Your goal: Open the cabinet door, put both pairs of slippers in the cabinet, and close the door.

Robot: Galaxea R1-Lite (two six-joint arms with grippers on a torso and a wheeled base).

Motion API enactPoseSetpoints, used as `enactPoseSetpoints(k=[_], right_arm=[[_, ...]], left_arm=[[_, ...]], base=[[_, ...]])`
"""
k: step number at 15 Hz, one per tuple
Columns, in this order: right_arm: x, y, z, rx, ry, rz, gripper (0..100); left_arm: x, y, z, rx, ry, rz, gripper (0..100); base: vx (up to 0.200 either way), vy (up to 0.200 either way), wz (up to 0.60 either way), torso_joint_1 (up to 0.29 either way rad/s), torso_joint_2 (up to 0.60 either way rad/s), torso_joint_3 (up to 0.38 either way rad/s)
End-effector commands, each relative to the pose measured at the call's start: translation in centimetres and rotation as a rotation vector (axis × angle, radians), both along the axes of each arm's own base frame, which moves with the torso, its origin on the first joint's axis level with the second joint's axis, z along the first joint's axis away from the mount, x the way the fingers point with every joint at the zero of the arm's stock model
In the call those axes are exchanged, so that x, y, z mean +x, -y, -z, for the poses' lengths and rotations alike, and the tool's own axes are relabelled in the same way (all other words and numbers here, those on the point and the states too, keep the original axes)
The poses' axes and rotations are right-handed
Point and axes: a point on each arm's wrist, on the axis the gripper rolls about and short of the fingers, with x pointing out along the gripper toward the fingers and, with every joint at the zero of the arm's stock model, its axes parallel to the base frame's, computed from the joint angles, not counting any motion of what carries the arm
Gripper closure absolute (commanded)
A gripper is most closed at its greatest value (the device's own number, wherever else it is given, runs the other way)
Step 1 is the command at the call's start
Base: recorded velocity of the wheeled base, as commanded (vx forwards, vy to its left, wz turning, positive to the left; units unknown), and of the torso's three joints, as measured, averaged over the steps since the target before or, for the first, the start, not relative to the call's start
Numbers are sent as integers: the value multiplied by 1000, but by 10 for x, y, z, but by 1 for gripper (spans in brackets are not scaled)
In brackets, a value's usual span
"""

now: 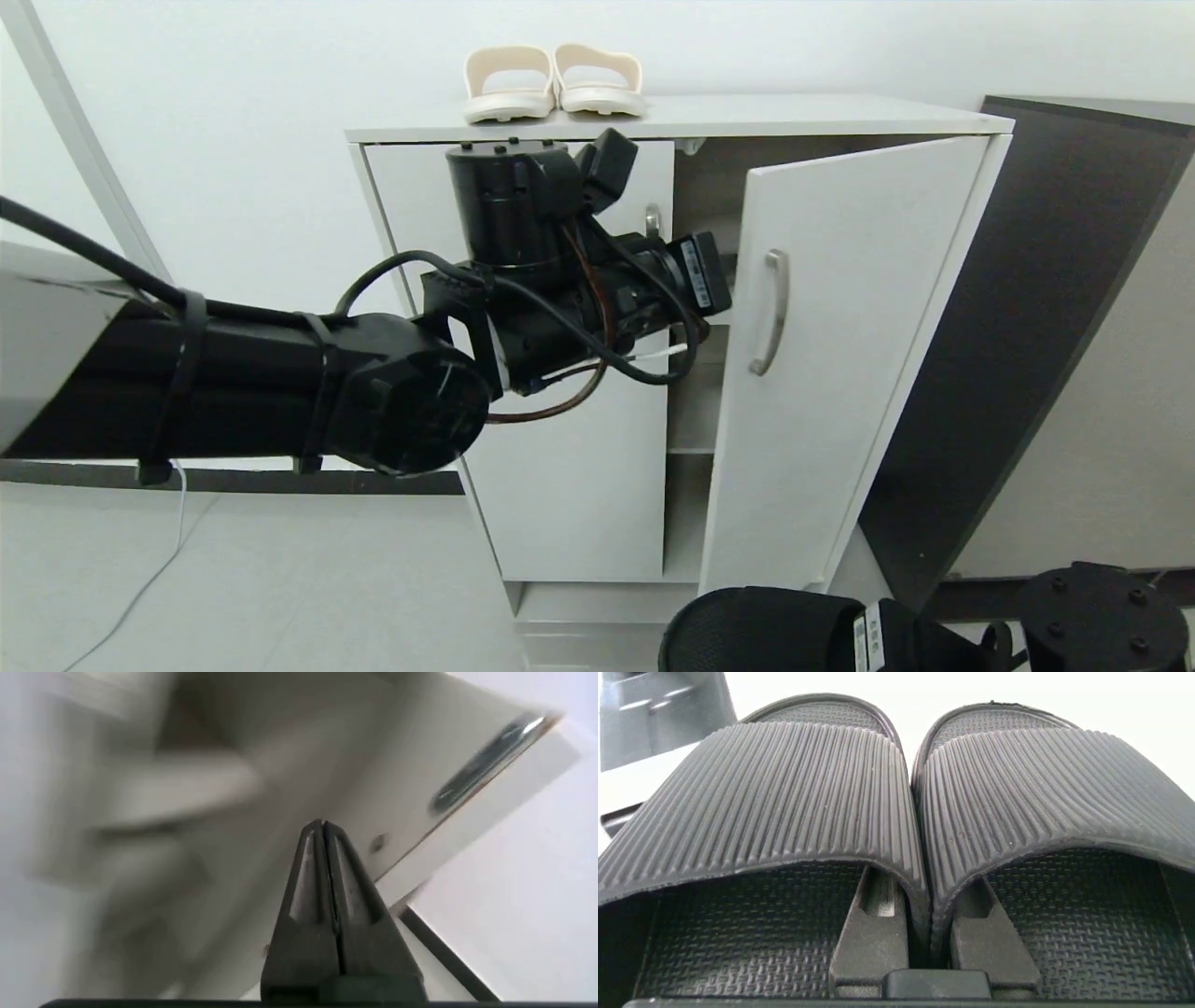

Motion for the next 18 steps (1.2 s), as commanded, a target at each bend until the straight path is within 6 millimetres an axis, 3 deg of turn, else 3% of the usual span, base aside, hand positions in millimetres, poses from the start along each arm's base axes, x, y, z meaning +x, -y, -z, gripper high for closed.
enactPoseSetpoints(k=[1, 3, 9, 12, 14, 16, 17, 18], right_arm=[[-8, 0, -1, 2, 1, -29, 100], [-16, 1, -2, 10, 7, -66, 100], [-17, 1, -2, 9, 7, -70, 100], [-16, 1, -1, 7, 5, -68, 100], [-15, 1, -2, 7, 6, -59, 100], [-4, -2, -4, 19, 9, -14, 100], [-3, -2, -4, 18, 10, -10, 100], [24, -5, -7, 18, 33, 140, 100]], left_arm=[[-33, 11, -5, 2, 3, 79, 100], [-47, 16, -6, 8, 13, 116, 100], [-43, 13, -4, -6, 35, 100, 100], [-37, 7, -5, -17, 46, 77, 100], [-30, -12, -2, -27, 61, 26, 100], [-33, -47, -4, -37, 74, -46, 100], [-34, -48, -5, -38, 75, -49, 100], [-47, -89, -14, -45, 92, -129, 100]], base=[[-200, 0, 0, 2, 2, 7], [-200, 0, 0, 0, 2, 5], [-200, 0, 0, 0, 2, 4], [0, 0, 0, 0, 0, 0], [0, 0, 0, 0, 0, 0], [0, 0, 0, 0, 0, 0], [0, 0, 0, 0, 0, 0], [0, 0, 0, 0, 0, 0]])
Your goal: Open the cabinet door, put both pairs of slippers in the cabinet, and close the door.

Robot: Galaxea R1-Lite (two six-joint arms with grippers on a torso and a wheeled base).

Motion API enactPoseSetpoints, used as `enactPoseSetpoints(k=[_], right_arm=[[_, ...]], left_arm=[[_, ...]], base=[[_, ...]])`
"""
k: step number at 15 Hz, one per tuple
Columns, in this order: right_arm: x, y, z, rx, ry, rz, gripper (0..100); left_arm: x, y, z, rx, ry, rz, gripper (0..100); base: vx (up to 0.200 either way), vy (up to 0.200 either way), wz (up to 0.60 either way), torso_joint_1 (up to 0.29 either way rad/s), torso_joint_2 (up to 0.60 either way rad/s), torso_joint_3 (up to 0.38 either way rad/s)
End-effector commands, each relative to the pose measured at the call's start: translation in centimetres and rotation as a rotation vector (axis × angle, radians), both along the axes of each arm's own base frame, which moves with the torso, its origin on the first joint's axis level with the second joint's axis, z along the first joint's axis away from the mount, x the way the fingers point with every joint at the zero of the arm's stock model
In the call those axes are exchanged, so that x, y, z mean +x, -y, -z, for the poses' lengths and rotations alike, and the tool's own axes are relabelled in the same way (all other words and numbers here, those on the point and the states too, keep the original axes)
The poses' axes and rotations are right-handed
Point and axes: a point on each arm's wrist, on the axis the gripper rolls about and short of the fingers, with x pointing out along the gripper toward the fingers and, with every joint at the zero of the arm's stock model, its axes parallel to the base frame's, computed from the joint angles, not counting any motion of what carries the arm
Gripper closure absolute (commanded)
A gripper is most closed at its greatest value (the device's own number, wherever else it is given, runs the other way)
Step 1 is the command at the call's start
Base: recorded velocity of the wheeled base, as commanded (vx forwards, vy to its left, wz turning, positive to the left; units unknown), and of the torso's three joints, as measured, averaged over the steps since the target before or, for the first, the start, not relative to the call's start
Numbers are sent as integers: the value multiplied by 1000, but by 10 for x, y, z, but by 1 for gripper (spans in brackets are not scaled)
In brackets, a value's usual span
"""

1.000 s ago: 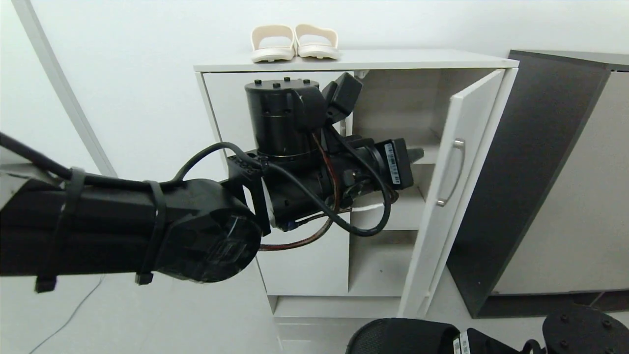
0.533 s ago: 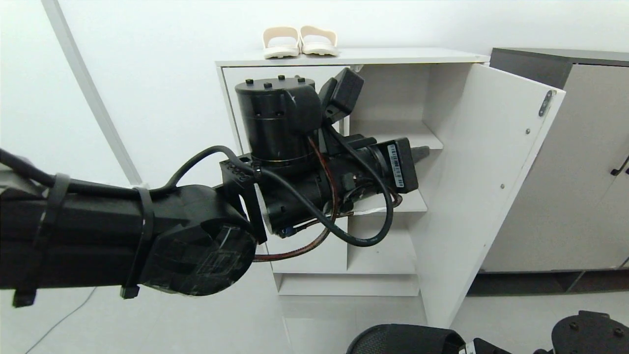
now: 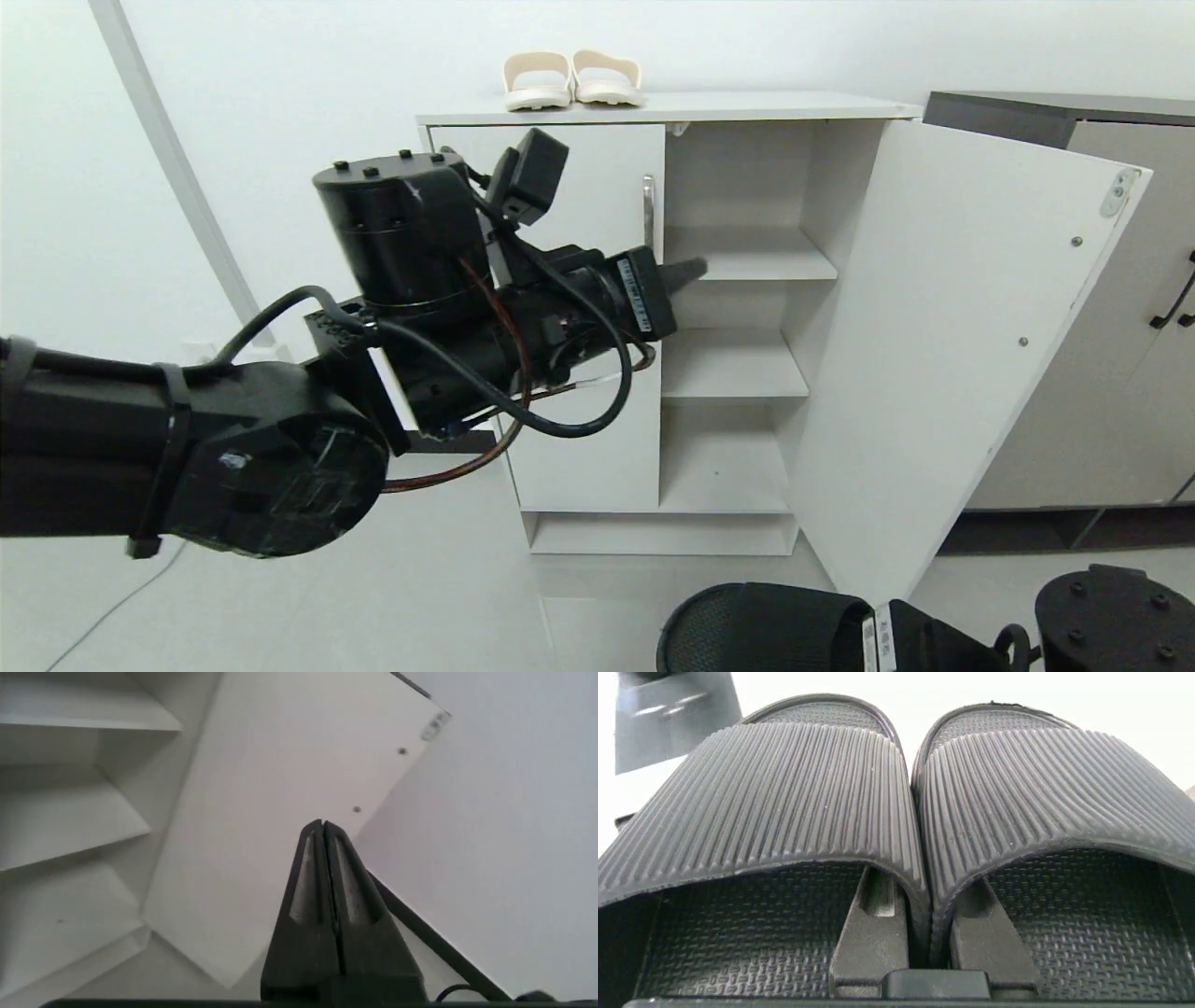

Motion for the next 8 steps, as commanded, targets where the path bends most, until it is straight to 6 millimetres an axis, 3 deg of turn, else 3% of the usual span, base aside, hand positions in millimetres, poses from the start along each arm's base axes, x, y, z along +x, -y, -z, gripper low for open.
enactPoseSetpoints(k=[1, 4, 6, 8], right_arm=[[40, -11, -2, 15, -5, 247, 100], [77, -37, -11, 101, -13, 535, 100], [111, -47, -7, 102, 38, 757, 100], [133, -51, -4, 121, 62, 888, 100]], left_arm=[[-32, -73, -21, -30, 49, -139, 100], [-79, -137, -16, 9, 56, -302, 100], [-131, -180, 1, 104, 28, -522, 100], [-179, -205, 17, 164, -5, -763, 100]], base=[[0, 0, 0, 0, 0, 0], [0, 0, 0, 0, 0, 0], [0, 0, 0, 0, 0, 0], [0, 0, 0, 0, 0, 0]])
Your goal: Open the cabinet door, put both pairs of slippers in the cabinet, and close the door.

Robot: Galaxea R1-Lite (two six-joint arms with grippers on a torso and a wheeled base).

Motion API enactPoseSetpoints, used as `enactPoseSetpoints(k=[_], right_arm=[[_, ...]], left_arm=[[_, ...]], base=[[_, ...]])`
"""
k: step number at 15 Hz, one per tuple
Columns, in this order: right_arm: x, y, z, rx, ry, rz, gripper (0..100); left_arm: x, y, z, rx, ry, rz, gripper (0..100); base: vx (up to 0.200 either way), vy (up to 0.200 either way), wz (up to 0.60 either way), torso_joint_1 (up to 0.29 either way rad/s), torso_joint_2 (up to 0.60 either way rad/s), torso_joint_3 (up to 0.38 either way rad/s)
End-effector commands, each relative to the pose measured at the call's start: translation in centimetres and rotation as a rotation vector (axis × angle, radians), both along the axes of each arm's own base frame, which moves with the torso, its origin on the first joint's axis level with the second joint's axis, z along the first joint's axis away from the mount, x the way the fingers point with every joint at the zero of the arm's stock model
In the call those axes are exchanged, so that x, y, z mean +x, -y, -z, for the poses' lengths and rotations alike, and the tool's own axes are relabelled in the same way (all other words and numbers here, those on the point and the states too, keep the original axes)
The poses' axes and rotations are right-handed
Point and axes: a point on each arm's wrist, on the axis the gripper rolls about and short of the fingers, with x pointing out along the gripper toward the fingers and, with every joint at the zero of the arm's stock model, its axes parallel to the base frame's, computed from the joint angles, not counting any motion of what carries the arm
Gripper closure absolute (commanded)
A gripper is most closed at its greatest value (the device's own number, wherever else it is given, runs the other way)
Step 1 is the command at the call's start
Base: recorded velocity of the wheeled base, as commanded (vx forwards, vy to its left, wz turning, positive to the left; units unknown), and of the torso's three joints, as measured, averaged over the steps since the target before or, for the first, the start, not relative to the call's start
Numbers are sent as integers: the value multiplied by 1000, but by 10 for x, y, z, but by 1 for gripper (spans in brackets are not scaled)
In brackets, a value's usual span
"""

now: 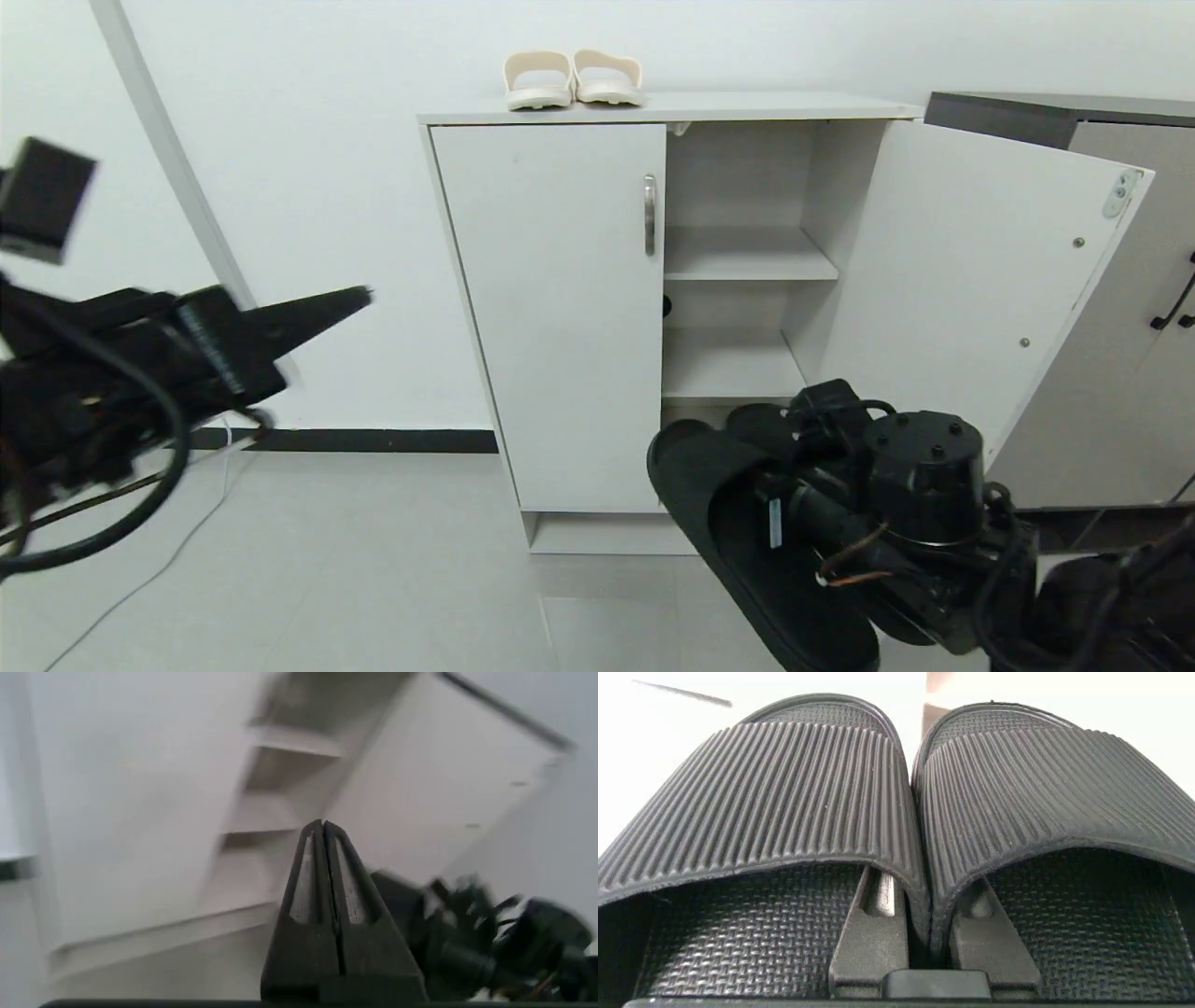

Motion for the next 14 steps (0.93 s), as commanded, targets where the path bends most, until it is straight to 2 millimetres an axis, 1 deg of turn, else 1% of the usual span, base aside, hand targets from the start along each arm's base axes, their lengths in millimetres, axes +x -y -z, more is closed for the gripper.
enactPoseSetpoints(k=[1, 2, 4, 5, 7, 11, 13, 14], right_arm=[[31, -7, 18, -22, -13, 114, 100], [34, -6, 18, -23, -7, 140, 100], [34, -5, 19, -26, -9, 144, 100], [34, -5, 19, -26, -9, 144, 100], [34, -5, 20, -27, -10, 143, 100], [33, -6, 20, -31, -12, 141, 100], [32, -7, 20, -31, -12, 135, 100], [31, -7, 21, -32, -13, 133, 100]], left_arm=[[-107, -51, 31, 68, 4, -385, 100], [-128, -53, 42, 81, -9, -427, 100], [-152, -56, 64, 127, -36, -510, 100], [-168, -57, 88, 200, -43, -600, 100], [-181, -58, 117, 204, -19, -660, 100], [-184, -57, 163, 210, -41, -687, 100], [-180, -58, 177, 215, -62, -682, 100], [-178, -58, 180, 210, -34, -663, 100]], base=[[0, 0, 0, 0, 0, 0], [0, 0, 0, 0, 0, 0], [0, 0, 0, 0, 0, 0], [0, 0, 0, 0, 0, 0], [0, 0, 0, 0, 0, 0], [0, 0, 0, 0, 0, 0], [0, 0, 0, 0, 0, 0], [0, 0, 0, 0, 0, 0]])
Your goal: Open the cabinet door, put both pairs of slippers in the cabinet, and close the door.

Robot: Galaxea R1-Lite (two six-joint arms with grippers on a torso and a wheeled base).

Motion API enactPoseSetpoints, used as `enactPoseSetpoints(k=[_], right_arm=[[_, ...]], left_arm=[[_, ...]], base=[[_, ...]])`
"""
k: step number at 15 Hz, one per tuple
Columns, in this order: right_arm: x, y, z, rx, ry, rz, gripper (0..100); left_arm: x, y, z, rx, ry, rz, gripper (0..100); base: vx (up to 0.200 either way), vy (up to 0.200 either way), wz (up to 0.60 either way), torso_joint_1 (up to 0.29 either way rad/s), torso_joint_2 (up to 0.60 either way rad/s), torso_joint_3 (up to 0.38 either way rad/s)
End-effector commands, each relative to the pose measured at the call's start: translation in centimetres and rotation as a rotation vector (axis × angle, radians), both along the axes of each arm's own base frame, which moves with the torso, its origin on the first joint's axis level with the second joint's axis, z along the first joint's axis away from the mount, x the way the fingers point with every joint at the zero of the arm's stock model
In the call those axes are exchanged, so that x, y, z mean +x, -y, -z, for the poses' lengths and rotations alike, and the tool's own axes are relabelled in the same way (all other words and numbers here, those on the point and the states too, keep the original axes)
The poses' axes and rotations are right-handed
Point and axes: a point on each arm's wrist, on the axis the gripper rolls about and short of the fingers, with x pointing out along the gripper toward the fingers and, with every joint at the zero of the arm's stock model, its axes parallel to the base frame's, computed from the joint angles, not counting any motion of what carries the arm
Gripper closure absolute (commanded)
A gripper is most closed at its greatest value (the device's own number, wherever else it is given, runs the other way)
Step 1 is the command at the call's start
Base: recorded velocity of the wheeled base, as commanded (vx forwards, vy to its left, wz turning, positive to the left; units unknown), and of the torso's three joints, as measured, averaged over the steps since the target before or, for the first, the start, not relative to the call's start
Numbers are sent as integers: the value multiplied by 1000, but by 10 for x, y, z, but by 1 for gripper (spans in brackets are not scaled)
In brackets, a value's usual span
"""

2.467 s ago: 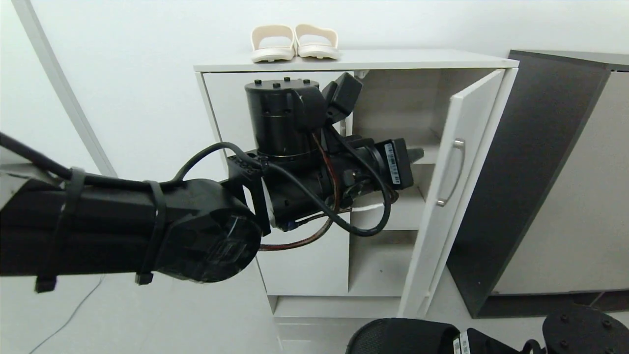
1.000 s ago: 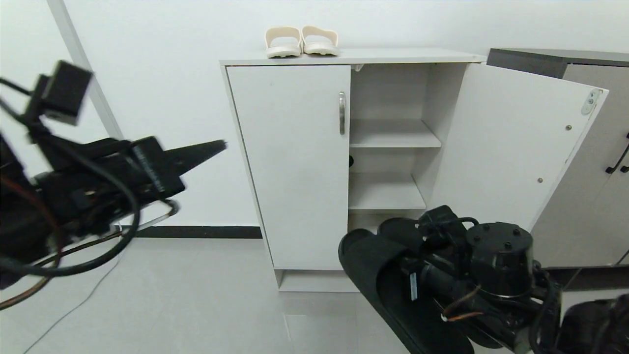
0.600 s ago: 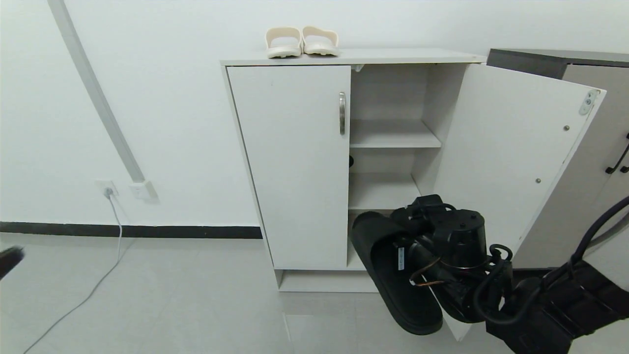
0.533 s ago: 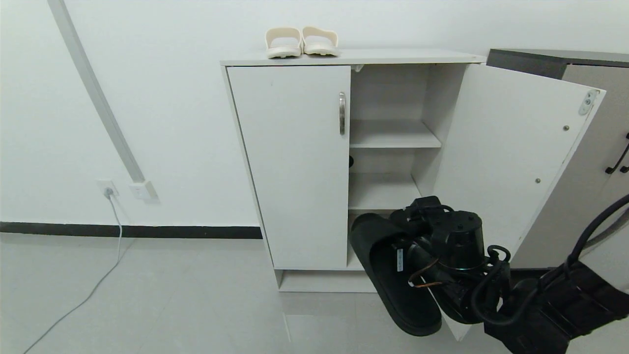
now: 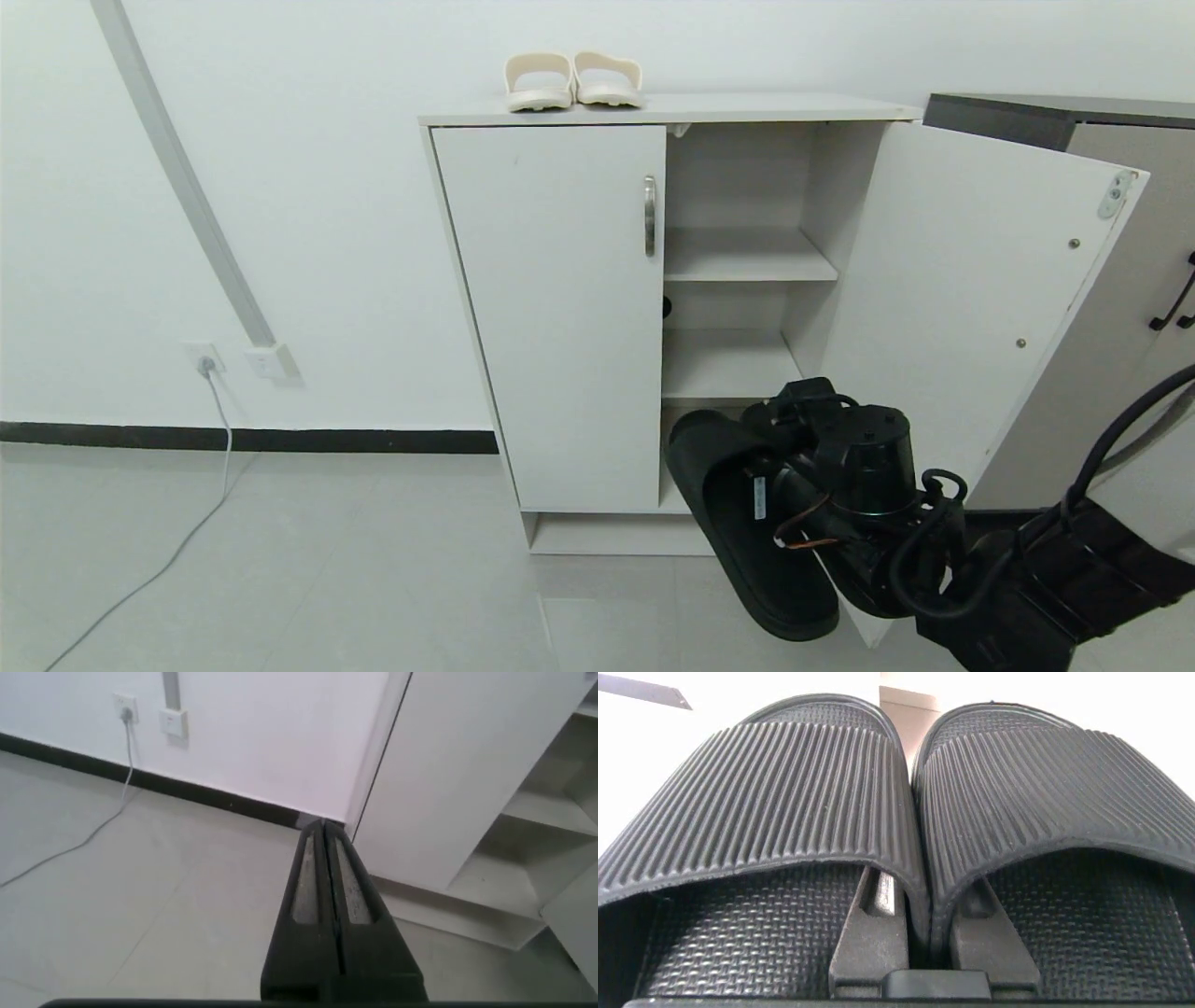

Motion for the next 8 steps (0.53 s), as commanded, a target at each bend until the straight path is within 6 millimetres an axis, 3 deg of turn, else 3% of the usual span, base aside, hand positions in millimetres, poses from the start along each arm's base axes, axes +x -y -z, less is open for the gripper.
enactPoseSetpoints(k=[1, 4, 8], right_arm=[[-2, -1, 0, 0, 0, -8, 100], [-5, -3, 1, -4, -4, -17, 100], [-6, -4, 0, -2, 1, -22, 100]], left_arm=[[-3, 0, 11, 4, 58, 55, 100], [-4, 4, 11, 18, 86, 251, 100], [-3, 5, 11, -17, 86, 274, 100]], base=[[0, 0, 0, 0, 0, 0], [0, 0, 0, 0, 0, 0], [0, 0, 0, 0, 0, 0]])
